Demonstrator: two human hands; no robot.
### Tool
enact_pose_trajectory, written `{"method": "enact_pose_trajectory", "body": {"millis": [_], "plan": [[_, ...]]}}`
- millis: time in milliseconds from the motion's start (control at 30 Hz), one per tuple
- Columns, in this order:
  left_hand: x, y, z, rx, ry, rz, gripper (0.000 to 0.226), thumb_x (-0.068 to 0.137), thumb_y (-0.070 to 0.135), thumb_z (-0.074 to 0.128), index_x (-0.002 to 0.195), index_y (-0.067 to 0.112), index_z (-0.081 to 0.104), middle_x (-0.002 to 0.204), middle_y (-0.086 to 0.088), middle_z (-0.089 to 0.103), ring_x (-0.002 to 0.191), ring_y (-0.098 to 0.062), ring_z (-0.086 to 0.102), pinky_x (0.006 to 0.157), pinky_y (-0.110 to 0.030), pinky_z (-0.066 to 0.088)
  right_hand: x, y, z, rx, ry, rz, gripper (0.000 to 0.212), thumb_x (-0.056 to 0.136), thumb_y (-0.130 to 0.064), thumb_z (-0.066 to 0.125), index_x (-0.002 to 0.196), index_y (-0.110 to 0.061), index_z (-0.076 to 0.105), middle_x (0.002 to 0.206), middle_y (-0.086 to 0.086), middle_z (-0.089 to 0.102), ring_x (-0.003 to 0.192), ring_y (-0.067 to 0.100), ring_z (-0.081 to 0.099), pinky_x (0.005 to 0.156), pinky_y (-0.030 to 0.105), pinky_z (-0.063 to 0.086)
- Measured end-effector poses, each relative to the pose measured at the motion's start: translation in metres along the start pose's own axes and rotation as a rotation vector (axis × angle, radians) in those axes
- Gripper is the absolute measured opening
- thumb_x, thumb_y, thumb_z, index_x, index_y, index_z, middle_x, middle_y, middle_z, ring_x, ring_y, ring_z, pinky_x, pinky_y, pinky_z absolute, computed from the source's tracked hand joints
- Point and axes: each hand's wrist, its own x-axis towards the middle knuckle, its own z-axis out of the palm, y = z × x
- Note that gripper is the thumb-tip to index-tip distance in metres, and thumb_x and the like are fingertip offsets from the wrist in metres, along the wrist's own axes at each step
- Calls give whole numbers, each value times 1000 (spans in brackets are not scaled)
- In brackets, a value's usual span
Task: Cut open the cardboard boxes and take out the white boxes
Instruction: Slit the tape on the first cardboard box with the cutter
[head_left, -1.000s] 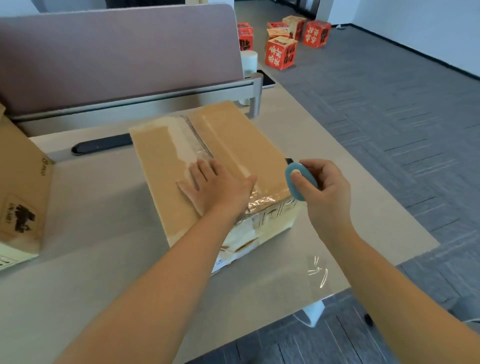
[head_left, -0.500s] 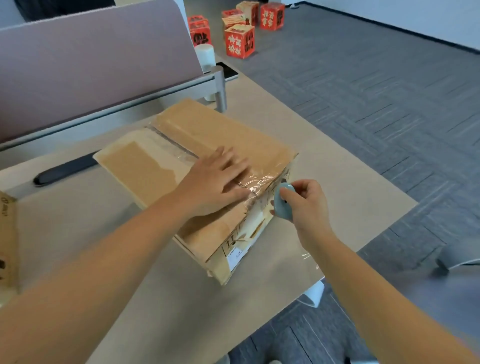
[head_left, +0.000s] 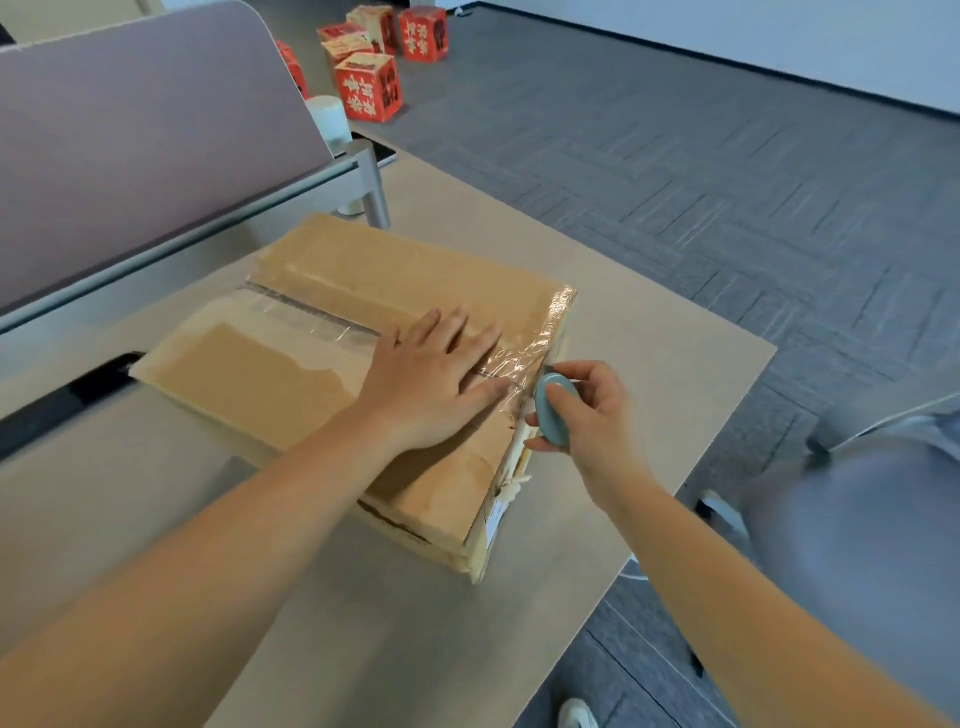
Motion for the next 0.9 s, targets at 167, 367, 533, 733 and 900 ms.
{"method": "enact_pose_trajectory", "body": {"millis": [167,367,533,733,900], "plan": [[1,-6,1,-11,22,45,63,89,62,22,147,40,6,157,3,1,144,-23,1,114,-41,5,-3,-2,3,-105,33,-24,19,92,-3,46,87,-22,49,83,-1,55,61,13,59,40,16,48],[1,-6,3,-66,65,47,64,89,63,25,146,40,10,157,3,4,144,-21,2,114,-42,4,-9,1,7,-144,90,-49,20,92,-3,45,87,-22,49,82,-3,54,61,11,56,40,14,47],[0,-4,3,-85,90,43,64,88,63,27,146,38,15,157,2,8,144,-22,3,115,-43,5,-6,-2,8,-263,96,-86,15,91,-3,46,93,-16,52,79,-3,54,59,13,55,39,14,44],[0,-2,4,-113,101,34,63,88,63,30,145,38,19,156,3,10,144,-22,4,115,-44,6,-6,-5,5,-322,72,-66,16,91,-6,47,89,-20,53,81,1,54,63,19,55,46,23,44],[0,-3,3,-106,107,31,64,88,62,29,146,37,18,156,2,11,143,-23,5,115,-45,7,-9,-4,5,-264,50,-34,20,92,-5,46,83,-21,53,76,5,54,54,18,52,39,18,40]]}}
